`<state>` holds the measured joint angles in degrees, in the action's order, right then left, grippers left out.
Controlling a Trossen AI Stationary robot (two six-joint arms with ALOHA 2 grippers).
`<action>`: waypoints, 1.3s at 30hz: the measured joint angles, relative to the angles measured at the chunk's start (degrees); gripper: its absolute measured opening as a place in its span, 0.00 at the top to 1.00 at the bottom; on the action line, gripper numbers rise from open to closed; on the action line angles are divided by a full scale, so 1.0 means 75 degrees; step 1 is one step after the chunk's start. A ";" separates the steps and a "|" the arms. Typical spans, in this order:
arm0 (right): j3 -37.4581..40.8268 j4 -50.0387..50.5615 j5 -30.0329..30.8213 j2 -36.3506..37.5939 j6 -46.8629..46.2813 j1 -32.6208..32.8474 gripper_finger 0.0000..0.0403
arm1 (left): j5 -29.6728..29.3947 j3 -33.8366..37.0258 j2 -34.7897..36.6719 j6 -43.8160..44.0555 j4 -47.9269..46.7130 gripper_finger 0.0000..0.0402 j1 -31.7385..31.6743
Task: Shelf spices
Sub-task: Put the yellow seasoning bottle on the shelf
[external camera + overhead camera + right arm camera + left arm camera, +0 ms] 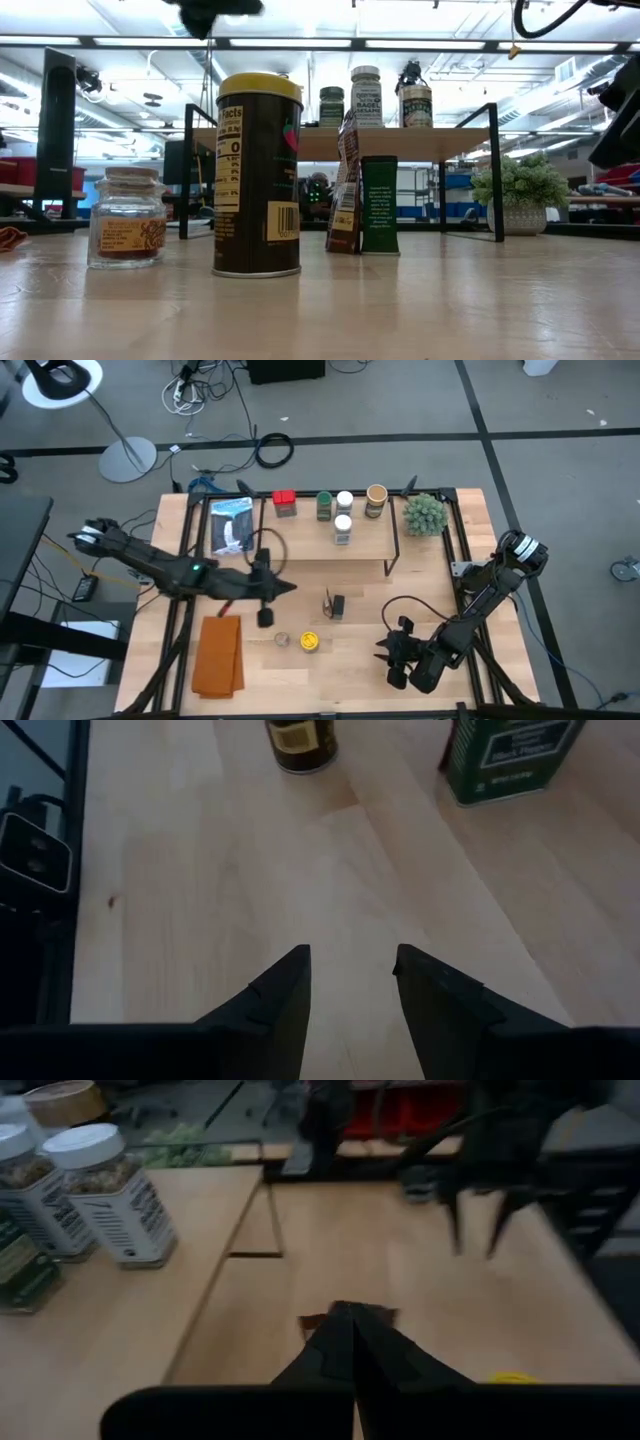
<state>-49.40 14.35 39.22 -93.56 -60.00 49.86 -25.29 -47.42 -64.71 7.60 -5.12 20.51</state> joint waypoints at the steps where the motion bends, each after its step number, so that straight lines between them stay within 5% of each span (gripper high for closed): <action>1: 0.0002 -0.0051 0.0003 0.0000 0.0182 -0.0035 0.63 | -0.0007 0.0157 0.0162 0.0039 0.0149 1.00 0.0110; 11: 0.0001 -0.1498 0.0022 0.0507 0.3473 -0.0958 0.63 | -0.0655 0.2041 0.1530 0.0071 0.1618 1.00 0.1000; 15: 0.0002 -0.2192 -0.0020 0.0967 0.4373 -0.1536 0.63 | 0.0062 0.3500 0.1758 0.0079 0.3746 1.00 0.1011; 19: -0.0207 -0.2526 -0.0926 0.1312 0.5253 -0.2222 0.63 | 0.1068 0.4858 0.1754 0.0586 0.5924 1.00 0.0611; 23: -0.1500 -0.1438 -0.2017 0.0976 0.6127 -0.2924 0.64 | 0.1827 0.5533 0.1737 0.1436 0.6369 1.00 0.0010; 27: -0.3390 0.0537 -0.2509 0.0009 0.7003 -0.3404 0.67 | 0.1652 0.5631 0.1737 0.1375 0.6331 1.00 -0.0269; 39: -0.7046 0.2973 -0.2665 -0.2051 0.8618 -0.3594 0.68 | 0.1241 0.5631 0.1737 0.0901 0.6306 0.99 -0.0286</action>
<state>-102.24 36.65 19.23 -108.94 4.64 22.91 -15.98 -5.19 -51.68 14.36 42.17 18.37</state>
